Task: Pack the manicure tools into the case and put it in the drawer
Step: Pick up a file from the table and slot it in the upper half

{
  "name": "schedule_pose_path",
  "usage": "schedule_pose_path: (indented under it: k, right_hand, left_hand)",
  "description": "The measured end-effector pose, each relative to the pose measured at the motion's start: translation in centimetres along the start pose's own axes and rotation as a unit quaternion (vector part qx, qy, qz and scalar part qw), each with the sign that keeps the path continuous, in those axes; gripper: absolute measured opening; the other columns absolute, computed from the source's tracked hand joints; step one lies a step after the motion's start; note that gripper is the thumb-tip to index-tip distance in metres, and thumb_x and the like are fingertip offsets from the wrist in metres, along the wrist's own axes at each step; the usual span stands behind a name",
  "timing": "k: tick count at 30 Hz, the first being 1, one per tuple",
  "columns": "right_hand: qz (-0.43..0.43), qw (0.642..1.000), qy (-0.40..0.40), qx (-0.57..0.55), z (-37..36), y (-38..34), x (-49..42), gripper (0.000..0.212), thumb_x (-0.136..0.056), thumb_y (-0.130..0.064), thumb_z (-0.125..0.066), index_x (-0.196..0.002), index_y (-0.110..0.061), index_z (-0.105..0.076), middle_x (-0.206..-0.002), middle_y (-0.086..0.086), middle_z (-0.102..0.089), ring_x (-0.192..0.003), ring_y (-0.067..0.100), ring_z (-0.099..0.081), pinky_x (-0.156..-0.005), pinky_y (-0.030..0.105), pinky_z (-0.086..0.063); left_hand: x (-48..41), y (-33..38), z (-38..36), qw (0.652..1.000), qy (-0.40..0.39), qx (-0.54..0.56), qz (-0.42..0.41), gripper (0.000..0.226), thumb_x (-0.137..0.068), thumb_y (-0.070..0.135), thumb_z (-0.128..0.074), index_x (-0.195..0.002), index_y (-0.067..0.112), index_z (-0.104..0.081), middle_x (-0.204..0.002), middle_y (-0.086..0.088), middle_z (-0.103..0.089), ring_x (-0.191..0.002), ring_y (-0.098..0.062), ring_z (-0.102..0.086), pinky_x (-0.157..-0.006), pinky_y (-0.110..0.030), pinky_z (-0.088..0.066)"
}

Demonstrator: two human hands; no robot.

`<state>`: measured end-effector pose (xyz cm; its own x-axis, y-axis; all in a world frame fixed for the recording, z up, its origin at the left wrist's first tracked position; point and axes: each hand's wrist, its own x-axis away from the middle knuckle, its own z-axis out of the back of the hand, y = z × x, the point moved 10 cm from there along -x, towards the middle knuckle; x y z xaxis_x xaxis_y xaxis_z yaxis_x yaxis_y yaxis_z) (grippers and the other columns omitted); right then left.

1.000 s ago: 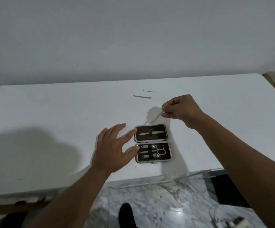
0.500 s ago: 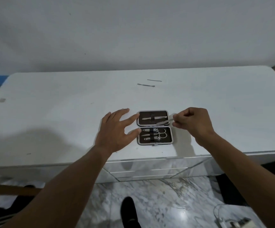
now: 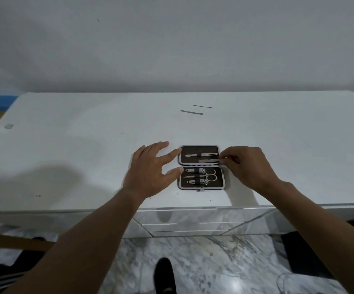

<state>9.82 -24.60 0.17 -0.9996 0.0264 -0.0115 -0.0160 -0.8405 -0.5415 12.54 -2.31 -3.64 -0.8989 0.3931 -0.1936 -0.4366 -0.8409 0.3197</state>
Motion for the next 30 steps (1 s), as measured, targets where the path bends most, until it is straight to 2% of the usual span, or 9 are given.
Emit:
schedule_pose_path:
  k: [2,4,8,23,27,30]
  right_hand:
    - [0.048,0.997,-0.024,0.06,-0.3,-1.03,-0.18,0.014,-0.09,-0.015,-0.062,-0.093,-0.017,-0.075,-0.083,0.002,-0.073,-0.078,0.024,-0.064,-0.071,0.033,-0.048]
    - [0.063,0.994,-0.034,0.085,-0.32,-1.27,-0.36,0.015,-0.09,-0.016,-0.061,-0.095,-0.018,-0.075,-0.088,0.006,-0.073,-0.083,0.028,-0.064,-0.073,0.035,-0.049]
    - [0.072,0.991,-0.03,0.105,-0.05,-1.12,-0.5,0.014,-0.09,-0.017,-0.061,-0.093,-0.018,-0.074,-0.085,0.004,-0.07,-0.08,0.027,-0.063,-0.069,0.032,-0.046]
    - [0.026,0.988,-0.037,0.149,0.38,-0.8,-0.41,0.016,-0.09,-0.024,-0.057,-0.092,-0.027,-0.072,-0.092,-0.002,-0.069,-0.085,0.026,-0.064,-0.073,0.037,-0.053]
    - [0.029,0.988,-0.043,0.145,0.05,-1.01,-0.59,0.016,-0.091,-0.024,-0.057,-0.093,-0.026,-0.073,-0.093,-0.002,-0.067,-0.085,0.026,-0.063,-0.073,0.035,-0.051]
    - [0.04,0.987,-0.055,0.143,-0.28,-1.3,-0.86,0.018,-0.091,-0.019,-0.058,-0.096,-0.022,-0.074,-0.094,0.003,-0.068,-0.086,0.027,-0.062,-0.071,0.031,-0.044]
  left_hand:
    - [0.01,-0.03,0.0,1.0,0.0,-0.001,0.002,0.058,-0.085,0.071,-0.035,-0.138,0.047,-0.044,-0.148,0.006,-0.044,-0.137,-0.012,-0.034,-0.115,-0.043,-0.019]
    - [0.01,-0.01,0.09,1.0,0.003,0.005,0.002,0.058,-0.085,0.07,-0.036,-0.137,0.047,-0.045,-0.147,0.006,-0.045,-0.137,-0.013,-0.035,-0.115,-0.043,-0.019]
    - [0.0,0.04,0.16,1.0,0.004,0.002,0.0,0.058,-0.085,0.07,-0.035,-0.137,0.046,-0.045,-0.147,0.005,-0.045,-0.136,-0.013,-0.035,-0.114,-0.043,-0.019]
    - [-0.02,0.13,0.14,1.0,0.005,-0.003,-0.005,0.057,-0.086,0.07,-0.035,-0.137,0.046,-0.046,-0.146,0.004,-0.046,-0.136,-0.014,-0.036,-0.113,-0.044,-0.021]
    - [-0.02,0.19,0.29,1.0,0.009,0.001,-0.005,0.057,-0.086,0.069,-0.036,-0.136,0.045,-0.047,-0.145,0.004,-0.047,-0.135,-0.014,-0.037,-0.113,-0.044,-0.022]
    - [-0.01,0.18,0.3,1.0,0.01,0.004,-0.005,0.056,-0.086,0.069,-0.037,-0.136,0.045,-0.048,-0.145,0.004,-0.047,-0.135,-0.014,-0.037,-0.113,-0.044,-0.022]
